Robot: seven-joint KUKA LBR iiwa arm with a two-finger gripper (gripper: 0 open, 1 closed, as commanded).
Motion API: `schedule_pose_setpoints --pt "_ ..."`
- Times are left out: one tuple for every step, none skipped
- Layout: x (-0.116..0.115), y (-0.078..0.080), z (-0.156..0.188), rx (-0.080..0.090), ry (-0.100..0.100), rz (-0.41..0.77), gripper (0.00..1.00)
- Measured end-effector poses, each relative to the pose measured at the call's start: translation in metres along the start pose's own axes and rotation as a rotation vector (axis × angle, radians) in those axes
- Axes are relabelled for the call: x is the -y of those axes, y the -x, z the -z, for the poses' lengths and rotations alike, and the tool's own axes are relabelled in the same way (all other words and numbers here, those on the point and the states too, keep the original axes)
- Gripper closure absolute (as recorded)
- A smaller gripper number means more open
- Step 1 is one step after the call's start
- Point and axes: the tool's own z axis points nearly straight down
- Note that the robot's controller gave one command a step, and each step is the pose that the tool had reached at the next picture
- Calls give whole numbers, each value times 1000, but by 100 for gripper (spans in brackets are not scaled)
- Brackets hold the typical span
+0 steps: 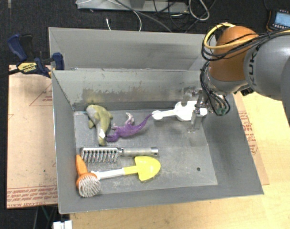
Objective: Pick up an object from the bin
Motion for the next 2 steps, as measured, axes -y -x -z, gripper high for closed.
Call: schedule_pose_setpoints --pt "14 -2 -35 -16 5 4 0" --pt "-1 -4 -41 -3 2 -170 0"
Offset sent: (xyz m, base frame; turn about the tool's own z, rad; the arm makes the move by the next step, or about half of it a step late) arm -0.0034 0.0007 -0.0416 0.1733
